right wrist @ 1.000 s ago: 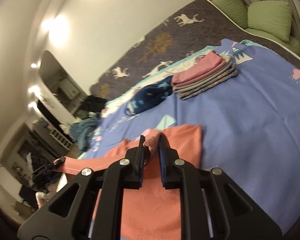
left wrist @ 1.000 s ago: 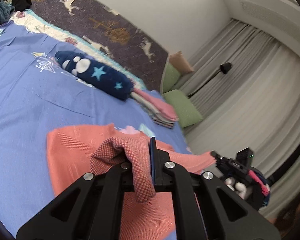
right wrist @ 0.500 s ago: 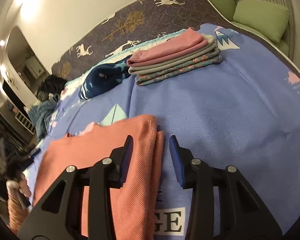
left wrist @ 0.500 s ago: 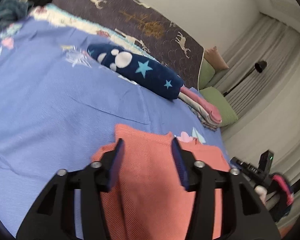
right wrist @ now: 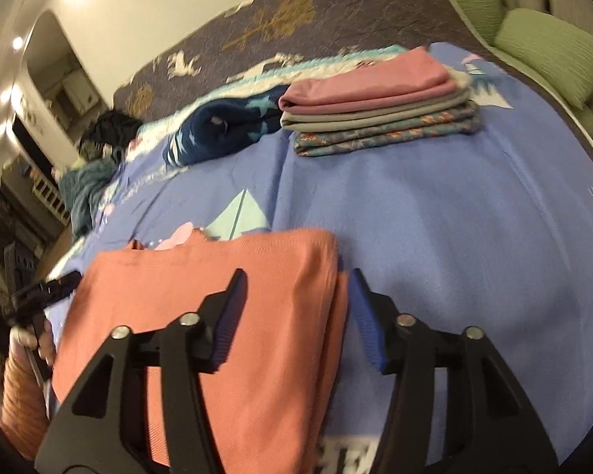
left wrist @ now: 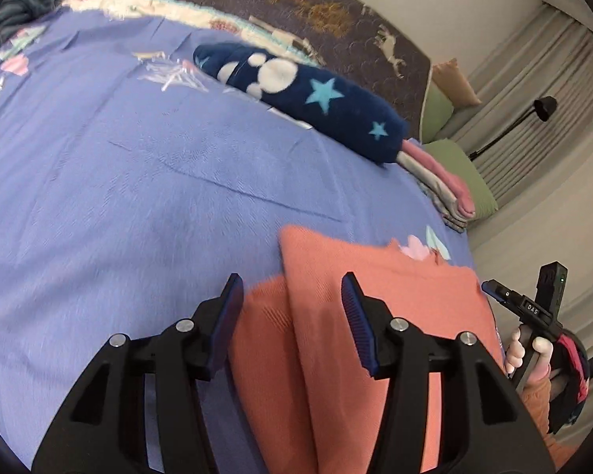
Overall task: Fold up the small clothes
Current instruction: 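Open both grippers and lift them away from the folded sweater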
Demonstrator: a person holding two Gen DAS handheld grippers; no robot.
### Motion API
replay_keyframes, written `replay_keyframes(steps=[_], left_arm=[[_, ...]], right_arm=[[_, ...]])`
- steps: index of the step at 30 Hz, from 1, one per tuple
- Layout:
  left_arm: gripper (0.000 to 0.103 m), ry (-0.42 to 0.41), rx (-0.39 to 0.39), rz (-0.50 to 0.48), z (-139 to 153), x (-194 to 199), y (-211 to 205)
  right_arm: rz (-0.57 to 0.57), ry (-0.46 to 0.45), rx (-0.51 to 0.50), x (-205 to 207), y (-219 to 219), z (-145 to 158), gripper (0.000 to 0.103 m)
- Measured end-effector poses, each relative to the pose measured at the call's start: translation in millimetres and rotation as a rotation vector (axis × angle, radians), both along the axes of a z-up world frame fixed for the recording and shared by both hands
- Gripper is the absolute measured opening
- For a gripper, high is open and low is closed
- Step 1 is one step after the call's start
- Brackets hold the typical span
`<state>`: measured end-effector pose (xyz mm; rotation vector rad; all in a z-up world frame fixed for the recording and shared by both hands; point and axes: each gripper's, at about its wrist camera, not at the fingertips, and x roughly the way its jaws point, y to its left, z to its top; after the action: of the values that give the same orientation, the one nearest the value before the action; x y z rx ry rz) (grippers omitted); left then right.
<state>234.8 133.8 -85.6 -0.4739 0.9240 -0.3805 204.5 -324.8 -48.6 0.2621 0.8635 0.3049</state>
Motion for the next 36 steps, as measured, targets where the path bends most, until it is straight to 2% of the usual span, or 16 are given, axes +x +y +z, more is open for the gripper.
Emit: replay_keyframes(steps=[2, 3, 4, 5, 6, 7, 10, 12, 14, 16, 18, 20, 24, 27, 29, 36], left_arm=[[0.043, -0.014, -0.016, -0.005, -2, 10, -1], [0.012, -0.016, -0.045, -0.021, -2, 14, -2], [0.002, -0.019, -0.087, -0.035, -2, 15, -2], [0.002, -0.042, -0.121, -0.036, 2, 12, -2], [0.002, -0.078, -0.139, -0.043, 8, 6, -3], [0.002, -0.114, -0.157, -0.055, 15, 0, -3], [0.002, -0.206, -0.185, -0.073, 41, -22, -3], [0.002, -0.267, -0.140, -0.057, 56, -31, -3], [0.002, -0.297, -0.079, -0.023, 60, -26, -3], [0.007, -0.262, -0.030, 0.001, 47, -11, -1], [0.013, -0.137, -0.009, 0.029, 20, 4, 1], [0.018, -0.062, -0.028, 0.042, 4, 1, 4], [0.041, -0.118, -0.023, 0.053, 19, -36, 12], [0.044, -0.167, -0.031, 0.047, 35, -76, 20], [0.046, -0.175, -0.016, 0.038, 39, -103, 19], [0.047, -0.100, -0.032, -0.013, 21, -175, 5]], right_arm=[[0.003, 0.031, 0.000, 16, -2, -4, 0.058], [0.005, 0.052, 0.015, 27, -3, -8, 0.052], [0.013, 0.064, 0.035, 31, -4, -10, 0.039], [0.028, 0.078, 0.065, 33, -3, -10, 0.004], [0.041, 0.070, 0.108, 30, -3, -7, 0.005], [0.055, 0.019, 0.138, 22, -3, 1, 0.005], [0.115, -0.179, 0.269, -11, -10, 39, 0.005], [0.104, -0.257, 0.288, -22, -16, 56, 0.005], [0.085, -0.304, 0.241, -20, -15, 63, 0.005], [0.055, -0.244, 0.153, -1, -9, 47, 0.009], [-0.024, -0.101, 0.051, 20, -4, 14, 0.018], [-0.067, -0.028, -0.012, 18, -2, -6, 0.018], [-0.051, -0.048, 0.010, -27, -12, -6, 0.019], [-0.036, -0.063, 0.046, -67, -19, -2, 0.029], [-0.033, -0.065, 0.064, -103, -26, -4, 0.031], [-0.048, -0.040, 0.147, -179, -36, -14, 0.042]])
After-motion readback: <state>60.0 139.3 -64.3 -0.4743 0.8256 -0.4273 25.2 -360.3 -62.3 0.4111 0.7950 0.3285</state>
